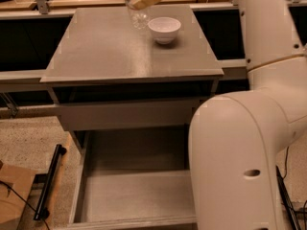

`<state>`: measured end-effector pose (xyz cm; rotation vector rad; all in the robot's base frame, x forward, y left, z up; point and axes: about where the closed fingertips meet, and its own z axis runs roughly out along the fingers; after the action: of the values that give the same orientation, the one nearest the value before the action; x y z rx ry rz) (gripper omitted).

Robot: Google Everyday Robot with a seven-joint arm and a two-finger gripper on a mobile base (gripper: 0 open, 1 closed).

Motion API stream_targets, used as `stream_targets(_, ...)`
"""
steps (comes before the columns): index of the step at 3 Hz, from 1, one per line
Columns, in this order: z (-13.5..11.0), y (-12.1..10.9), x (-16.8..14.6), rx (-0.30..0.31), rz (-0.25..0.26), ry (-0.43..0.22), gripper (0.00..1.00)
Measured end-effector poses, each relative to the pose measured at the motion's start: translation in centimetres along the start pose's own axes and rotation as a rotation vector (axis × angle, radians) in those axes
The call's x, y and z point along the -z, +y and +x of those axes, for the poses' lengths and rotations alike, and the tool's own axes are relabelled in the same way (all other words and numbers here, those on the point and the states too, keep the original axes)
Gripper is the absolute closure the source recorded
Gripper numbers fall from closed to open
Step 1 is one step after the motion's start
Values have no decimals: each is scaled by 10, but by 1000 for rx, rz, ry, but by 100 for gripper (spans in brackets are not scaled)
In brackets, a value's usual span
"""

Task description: Pick water bottle from middle drawer and place on counter

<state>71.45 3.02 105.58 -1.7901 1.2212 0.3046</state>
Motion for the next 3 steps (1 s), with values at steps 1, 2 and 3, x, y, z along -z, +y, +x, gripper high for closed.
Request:
stream_targets(1, 33, -35, -23, 30, 121, -10, 100)
stream_targets(2, 52, -61, -39, 47, 225, -26, 100)
stream_targets(3, 70, -70, -63, 52, 260, -32, 100)
